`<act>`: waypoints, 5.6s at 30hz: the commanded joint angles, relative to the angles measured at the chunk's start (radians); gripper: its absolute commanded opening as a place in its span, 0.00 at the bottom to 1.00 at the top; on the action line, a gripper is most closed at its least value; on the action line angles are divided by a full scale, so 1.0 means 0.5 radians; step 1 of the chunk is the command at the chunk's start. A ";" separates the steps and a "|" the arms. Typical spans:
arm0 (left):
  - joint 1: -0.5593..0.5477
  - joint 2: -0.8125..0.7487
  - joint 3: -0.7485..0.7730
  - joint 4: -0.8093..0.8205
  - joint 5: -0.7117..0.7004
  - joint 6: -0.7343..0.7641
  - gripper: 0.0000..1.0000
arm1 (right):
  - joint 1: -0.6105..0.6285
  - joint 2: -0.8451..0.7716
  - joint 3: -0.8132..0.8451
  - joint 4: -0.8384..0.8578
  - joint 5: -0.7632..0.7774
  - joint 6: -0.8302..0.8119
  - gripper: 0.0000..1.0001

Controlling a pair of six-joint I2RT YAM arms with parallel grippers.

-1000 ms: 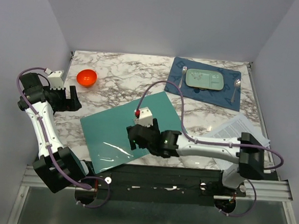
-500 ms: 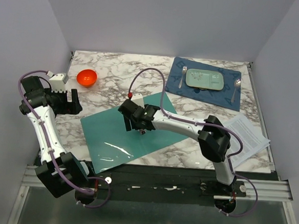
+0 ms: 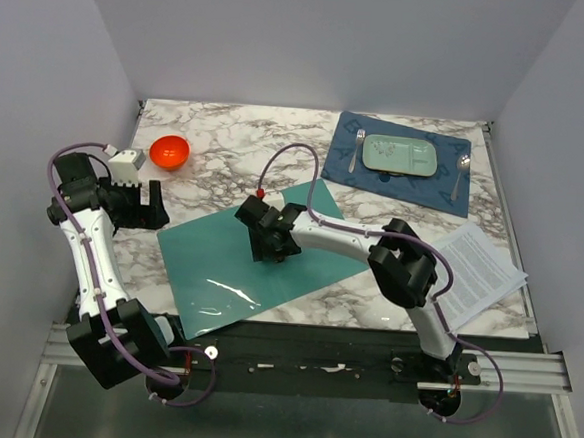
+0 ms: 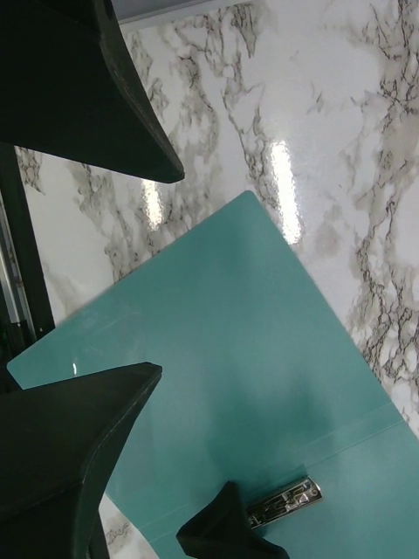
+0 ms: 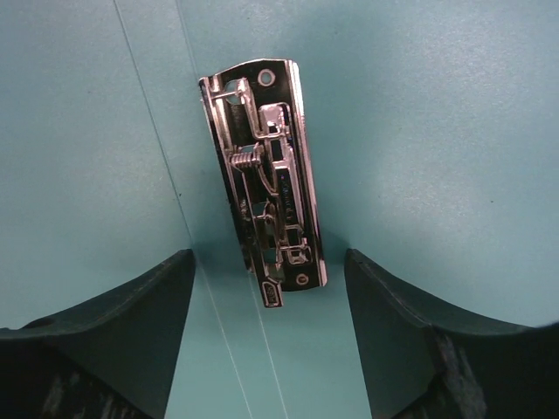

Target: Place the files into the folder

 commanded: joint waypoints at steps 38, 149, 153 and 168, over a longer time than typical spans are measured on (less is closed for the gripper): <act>-0.217 -0.217 -0.142 -0.056 -0.032 0.061 0.99 | -0.087 -0.403 -0.796 0.184 0.107 0.574 0.43; -0.693 -0.107 -0.415 0.395 -0.317 -0.015 0.99 | -1.078 -0.796 -1.194 -0.445 0.248 0.209 0.01; -0.693 -0.110 -0.418 0.398 -0.333 -0.009 0.99 | -1.027 -0.906 -1.179 -0.405 0.159 0.166 0.00; -0.690 -0.113 -0.430 0.395 -0.382 -0.003 0.99 | -0.143 -0.839 -0.771 -0.332 -0.154 0.209 0.00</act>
